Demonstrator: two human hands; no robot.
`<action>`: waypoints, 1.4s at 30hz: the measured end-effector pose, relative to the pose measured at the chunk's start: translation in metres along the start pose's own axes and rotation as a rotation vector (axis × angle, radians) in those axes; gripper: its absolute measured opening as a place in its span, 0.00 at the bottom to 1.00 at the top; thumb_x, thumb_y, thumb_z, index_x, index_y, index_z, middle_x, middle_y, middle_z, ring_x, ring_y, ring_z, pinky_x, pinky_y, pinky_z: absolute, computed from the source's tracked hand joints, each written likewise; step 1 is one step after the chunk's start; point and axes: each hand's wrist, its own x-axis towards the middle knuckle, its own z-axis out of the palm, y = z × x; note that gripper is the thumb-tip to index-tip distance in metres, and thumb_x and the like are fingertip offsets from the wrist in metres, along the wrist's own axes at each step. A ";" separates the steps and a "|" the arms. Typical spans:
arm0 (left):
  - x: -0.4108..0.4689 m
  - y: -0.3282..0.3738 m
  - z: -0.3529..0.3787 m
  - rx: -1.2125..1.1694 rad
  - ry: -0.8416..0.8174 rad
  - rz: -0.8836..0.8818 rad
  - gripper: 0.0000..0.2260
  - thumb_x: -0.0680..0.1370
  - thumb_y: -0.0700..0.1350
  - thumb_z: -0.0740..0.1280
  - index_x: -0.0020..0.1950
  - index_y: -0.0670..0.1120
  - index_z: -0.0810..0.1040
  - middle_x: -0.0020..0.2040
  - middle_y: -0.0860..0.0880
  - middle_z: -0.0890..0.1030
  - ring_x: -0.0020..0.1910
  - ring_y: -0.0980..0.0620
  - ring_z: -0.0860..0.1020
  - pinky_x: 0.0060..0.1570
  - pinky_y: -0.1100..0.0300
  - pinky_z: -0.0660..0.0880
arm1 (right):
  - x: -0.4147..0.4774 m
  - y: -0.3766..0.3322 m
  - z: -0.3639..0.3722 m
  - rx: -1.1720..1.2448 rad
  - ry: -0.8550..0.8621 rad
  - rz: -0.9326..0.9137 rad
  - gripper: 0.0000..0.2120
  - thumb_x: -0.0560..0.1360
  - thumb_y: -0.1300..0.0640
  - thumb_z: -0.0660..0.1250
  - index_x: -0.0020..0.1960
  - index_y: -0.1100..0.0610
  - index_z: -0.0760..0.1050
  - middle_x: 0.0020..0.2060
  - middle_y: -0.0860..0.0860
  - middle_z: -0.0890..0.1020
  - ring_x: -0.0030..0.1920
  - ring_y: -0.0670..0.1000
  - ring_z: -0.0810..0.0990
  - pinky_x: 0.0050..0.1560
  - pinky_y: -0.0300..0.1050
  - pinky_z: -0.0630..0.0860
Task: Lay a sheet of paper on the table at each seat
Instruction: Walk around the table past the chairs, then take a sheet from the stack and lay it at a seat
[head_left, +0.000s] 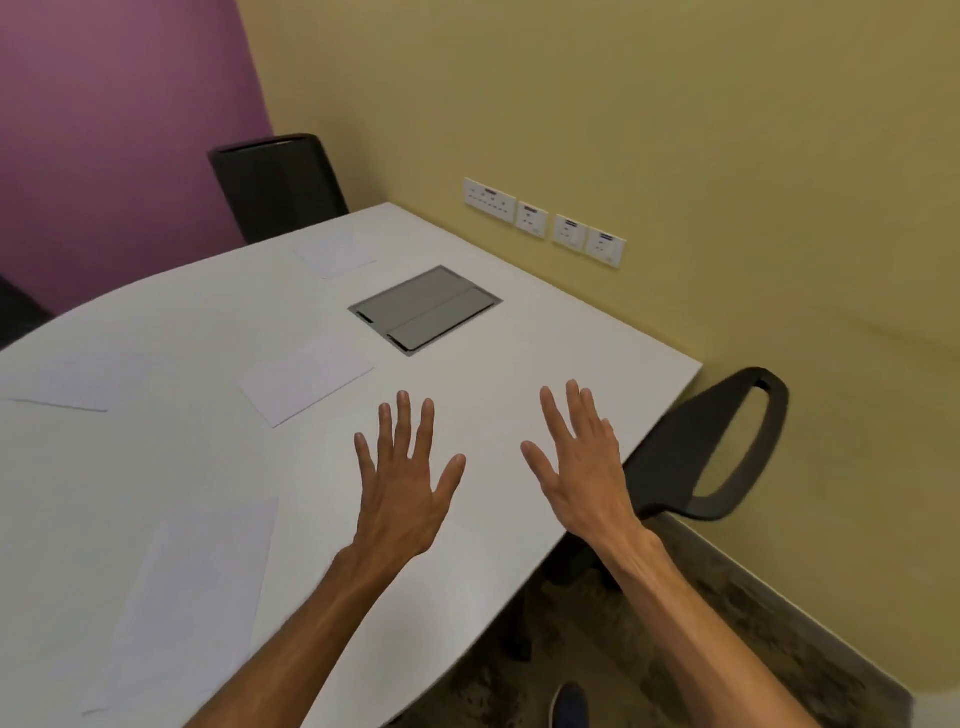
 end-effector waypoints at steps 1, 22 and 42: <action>0.007 0.002 0.003 0.022 0.007 -0.033 0.35 0.79 0.67 0.43 0.81 0.55 0.35 0.81 0.50 0.31 0.79 0.49 0.30 0.77 0.38 0.34 | 0.014 0.005 0.003 0.008 -0.011 -0.031 0.33 0.82 0.36 0.49 0.80 0.42 0.36 0.79 0.47 0.34 0.79 0.49 0.31 0.77 0.53 0.36; 0.104 -0.022 0.013 0.158 0.198 -0.479 0.35 0.80 0.66 0.46 0.82 0.53 0.39 0.82 0.48 0.34 0.80 0.50 0.32 0.78 0.41 0.36 | 0.241 0.002 0.048 0.162 -0.190 -0.520 0.31 0.83 0.40 0.50 0.82 0.48 0.48 0.81 0.51 0.46 0.81 0.52 0.43 0.79 0.58 0.50; 0.272 -0.297 0.090 -0.302 0.070 -0.940 0.35 0.82 0.58 0.62 0.82 0.47 0.51 0.83 0.47 0.48 0.82 0.47 0.48 0.80 0.47 0.51 | 0.441 -0.133 0.300 0.228 -0.516 -0.186 0.27 0.81 0.46 0.62 0.74 0.60 0.65 0.66 0.62 0.73 0.66 0.61 0.73 0.62 0.56 0.73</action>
